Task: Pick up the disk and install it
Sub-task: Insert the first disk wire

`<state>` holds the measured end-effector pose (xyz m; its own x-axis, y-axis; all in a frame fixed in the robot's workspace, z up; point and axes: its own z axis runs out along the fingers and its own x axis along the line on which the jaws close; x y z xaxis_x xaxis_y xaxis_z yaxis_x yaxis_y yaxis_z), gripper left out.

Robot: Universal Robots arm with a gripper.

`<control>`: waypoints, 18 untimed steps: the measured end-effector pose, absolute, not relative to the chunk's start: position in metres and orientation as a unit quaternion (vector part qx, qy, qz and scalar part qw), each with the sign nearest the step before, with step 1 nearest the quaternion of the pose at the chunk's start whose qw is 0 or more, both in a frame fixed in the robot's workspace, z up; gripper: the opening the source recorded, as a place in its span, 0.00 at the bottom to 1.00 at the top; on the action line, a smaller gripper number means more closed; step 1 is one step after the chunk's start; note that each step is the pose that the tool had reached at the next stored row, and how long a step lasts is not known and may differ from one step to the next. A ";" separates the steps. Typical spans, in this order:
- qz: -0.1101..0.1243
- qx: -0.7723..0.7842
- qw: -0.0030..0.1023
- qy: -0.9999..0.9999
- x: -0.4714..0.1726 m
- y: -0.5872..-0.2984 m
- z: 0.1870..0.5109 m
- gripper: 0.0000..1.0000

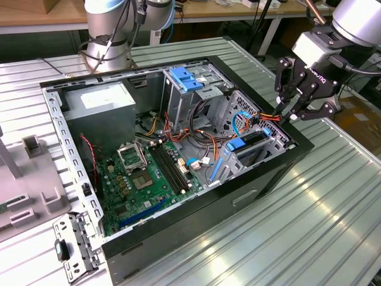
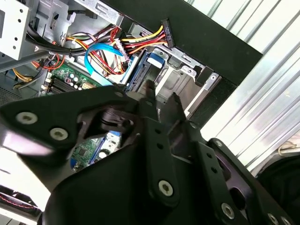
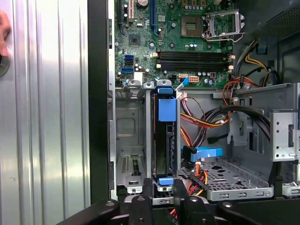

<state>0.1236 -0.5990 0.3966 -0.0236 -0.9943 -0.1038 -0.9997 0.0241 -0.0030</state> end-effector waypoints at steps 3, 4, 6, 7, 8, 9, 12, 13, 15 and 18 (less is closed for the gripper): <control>0.035 -0.698 0.038 0.715 0.124 -0.599 0.397 0.42; 0.035 -0.698 0.038 0.715 0.124 -0.599 0.397 0.42; 0.035 -0.698 0.038 0.715 0.124 -0.599 0.397 0.42; 0.035 -0.698 0.038 0.715 0.124 -0.599 0.397 0.42; 0.035 -0.698 0.038 0.715 0.124 -0.599 0.397 0.42; 0.035 -0.698 0.038 0.715 0.124 -0.599 0.397 0.42; 0.035 -0.698 0.038 0.714 0.125 -0.599 0.396 0.42; 0.035 -0.698 0.038 0.714 0.125 -0.599 0.396 0.42; 0.035 -0.698 0.038 0.714 0.127 -0.599 0.396 0.42; 0.035 -0.699 0.038 0.713 0.130 -0.599 0.396 0.42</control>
